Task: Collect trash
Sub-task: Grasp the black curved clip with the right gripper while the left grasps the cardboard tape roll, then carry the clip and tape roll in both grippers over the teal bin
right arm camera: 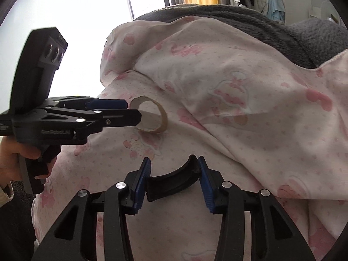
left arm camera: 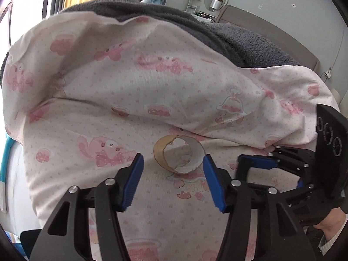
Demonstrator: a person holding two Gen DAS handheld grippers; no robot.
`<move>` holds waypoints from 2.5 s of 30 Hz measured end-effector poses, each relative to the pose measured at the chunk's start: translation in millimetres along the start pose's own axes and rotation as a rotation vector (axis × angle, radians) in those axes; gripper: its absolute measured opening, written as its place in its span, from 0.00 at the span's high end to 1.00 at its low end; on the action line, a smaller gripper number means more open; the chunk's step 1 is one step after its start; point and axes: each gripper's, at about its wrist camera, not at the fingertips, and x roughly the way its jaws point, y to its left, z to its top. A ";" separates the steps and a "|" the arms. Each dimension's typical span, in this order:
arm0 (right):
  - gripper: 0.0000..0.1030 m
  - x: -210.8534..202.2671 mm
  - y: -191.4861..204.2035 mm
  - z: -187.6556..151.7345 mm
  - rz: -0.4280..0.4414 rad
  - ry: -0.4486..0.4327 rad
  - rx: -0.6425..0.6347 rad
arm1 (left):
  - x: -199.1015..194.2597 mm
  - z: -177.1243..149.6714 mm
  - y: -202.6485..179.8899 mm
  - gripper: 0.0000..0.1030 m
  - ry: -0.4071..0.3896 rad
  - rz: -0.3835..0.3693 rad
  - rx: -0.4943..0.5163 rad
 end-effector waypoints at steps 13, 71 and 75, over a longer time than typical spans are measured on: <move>0.57 -21.6 -6.3 0.3 0.008 -0.032 0.005 | 13.6 -0.8 0.4 0.65 -0.009 0.051 -0.068; 0.57 -44.5 218.2 21.5 0.000 -0.125 0.044 | -165.7 -145.0 147.0 0.97 0.014 0.277 -0.122; 0.57 -31.1 241.8 28.3 0.043 -0.112 0.045 | -164.2 -160.1 167.3 0.97 0.062 0.291 -0.164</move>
